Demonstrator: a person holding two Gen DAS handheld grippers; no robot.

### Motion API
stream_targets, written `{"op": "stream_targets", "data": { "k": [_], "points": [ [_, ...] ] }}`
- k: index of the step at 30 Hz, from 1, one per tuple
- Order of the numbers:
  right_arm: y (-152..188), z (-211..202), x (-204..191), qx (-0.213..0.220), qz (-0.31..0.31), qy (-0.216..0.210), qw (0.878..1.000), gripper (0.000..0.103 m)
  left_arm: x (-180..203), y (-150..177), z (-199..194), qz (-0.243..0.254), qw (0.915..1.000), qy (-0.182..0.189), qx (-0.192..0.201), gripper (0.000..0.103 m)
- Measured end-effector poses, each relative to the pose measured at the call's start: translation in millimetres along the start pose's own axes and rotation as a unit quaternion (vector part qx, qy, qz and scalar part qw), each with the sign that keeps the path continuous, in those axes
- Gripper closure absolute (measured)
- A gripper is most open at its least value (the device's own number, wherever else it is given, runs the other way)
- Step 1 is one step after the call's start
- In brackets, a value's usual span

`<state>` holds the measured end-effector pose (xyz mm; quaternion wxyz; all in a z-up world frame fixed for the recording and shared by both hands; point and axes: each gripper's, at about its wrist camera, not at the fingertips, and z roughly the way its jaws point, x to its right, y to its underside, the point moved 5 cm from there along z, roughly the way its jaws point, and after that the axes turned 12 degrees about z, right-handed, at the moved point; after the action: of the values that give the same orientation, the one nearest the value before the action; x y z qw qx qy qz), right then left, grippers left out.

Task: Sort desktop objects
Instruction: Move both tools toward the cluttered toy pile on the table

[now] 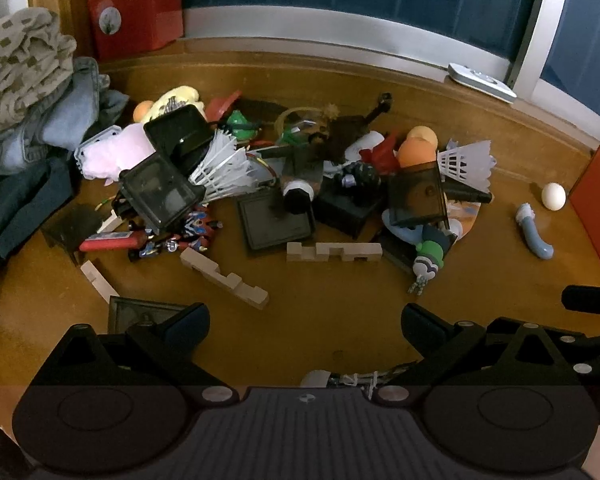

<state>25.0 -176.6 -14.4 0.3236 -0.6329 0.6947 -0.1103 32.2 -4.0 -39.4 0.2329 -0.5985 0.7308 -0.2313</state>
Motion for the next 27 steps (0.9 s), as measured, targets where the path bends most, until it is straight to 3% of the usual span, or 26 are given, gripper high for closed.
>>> {"op": "stream_targets", "data": {
  "k": [27],
  "points": [
    [0.0,1.9,1.2,-0.005,-0.006,0.000,1.000,0.000,1.1,-1.4,3.5,0.006,1.0000,-0.001,-0.007,0.000]
  ]
}}
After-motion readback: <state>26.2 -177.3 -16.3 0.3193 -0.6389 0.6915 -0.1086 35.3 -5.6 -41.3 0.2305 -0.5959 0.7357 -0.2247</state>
